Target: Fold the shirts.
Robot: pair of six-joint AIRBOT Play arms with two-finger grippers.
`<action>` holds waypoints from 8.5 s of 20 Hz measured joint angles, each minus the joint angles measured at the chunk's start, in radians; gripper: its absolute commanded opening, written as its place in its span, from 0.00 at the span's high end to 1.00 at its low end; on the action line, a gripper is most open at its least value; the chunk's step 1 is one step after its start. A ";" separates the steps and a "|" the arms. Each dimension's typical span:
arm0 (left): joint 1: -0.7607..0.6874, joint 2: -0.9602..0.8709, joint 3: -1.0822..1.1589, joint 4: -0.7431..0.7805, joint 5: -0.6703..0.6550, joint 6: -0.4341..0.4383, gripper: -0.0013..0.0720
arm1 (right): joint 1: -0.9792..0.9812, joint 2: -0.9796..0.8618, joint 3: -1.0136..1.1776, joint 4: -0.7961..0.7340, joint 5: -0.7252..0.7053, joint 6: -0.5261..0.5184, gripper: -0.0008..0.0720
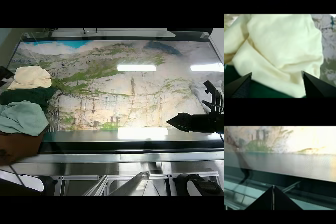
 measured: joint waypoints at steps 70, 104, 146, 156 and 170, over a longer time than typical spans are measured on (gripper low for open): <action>-0.851 0.298 -0.705 -0.266 -0.195 0.088 0.96 | 0.353 -0.830 0.000 0.816 -0.399 -0.630 0.97; -0.605 0.179 -0.001 -0.305 -0.395 -0.001 0.01 | 0.231 -0.826 0.641 0.354 -0.426 -0.433 0.28; -0.634 0.252 -0.436 -0.105 -0.419 0.037 0.95 | 0.124 -1.131 0.620 0.277 -0.041 -0.401 0.97; -0.485 0.077 -0.014 -0.108 -0.326 0.045 0.94 | 0.280 -0.872 0.086 0.574 -0.062 -0.549 0.89; -0.409 0.167 -0.127 -0.099 -0.654 -0.062 0.52 | 0.198 -0.812 0.120 0.570 -0.157 -0.622 0.12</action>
